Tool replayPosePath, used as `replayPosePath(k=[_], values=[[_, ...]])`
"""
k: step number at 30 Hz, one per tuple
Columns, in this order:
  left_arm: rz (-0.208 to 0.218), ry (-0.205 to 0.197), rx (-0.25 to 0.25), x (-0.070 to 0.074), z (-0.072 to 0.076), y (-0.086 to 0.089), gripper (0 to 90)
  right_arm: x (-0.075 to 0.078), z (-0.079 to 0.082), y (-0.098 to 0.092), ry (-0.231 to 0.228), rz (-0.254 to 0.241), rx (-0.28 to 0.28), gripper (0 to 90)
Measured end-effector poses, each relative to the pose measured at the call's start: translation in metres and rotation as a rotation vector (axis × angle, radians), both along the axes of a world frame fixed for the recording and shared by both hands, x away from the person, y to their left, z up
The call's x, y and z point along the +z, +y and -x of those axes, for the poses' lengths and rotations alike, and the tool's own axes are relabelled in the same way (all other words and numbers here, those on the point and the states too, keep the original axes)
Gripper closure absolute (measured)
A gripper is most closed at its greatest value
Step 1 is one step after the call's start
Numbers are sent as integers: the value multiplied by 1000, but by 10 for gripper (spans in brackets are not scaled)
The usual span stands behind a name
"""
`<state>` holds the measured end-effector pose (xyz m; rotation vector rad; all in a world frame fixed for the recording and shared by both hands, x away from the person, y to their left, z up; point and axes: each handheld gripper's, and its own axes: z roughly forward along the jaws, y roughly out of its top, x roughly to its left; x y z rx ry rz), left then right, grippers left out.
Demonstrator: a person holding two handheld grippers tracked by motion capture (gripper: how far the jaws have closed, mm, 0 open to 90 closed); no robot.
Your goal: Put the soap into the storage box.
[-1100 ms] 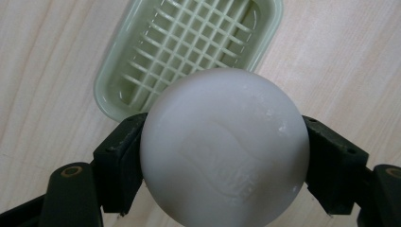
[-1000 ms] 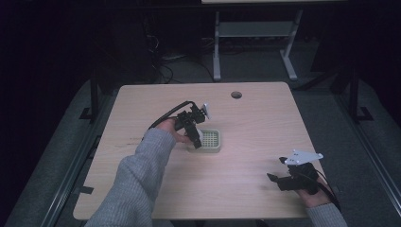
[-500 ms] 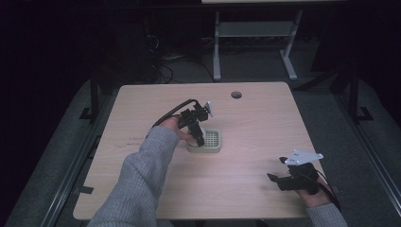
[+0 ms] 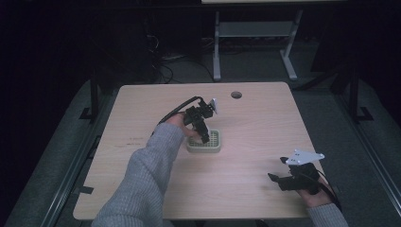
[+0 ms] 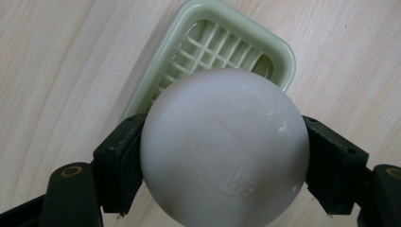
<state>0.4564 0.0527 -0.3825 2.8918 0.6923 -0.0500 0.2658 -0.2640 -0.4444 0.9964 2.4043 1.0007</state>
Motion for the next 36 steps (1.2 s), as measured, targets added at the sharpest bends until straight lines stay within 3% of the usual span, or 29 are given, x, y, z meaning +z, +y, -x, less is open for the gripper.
replayPosePath(k=[20,25,36], values=[[-15,20,18,-13,-12,-9,237,0,-1,-1,-13,14,9,231],[-39,26,16,-19,-12,-12,238,0,-1,-1,-15,16,11,231],[-42,22,19,-23,-12,-13,237,1,0,-1,-13,11,11,231]])
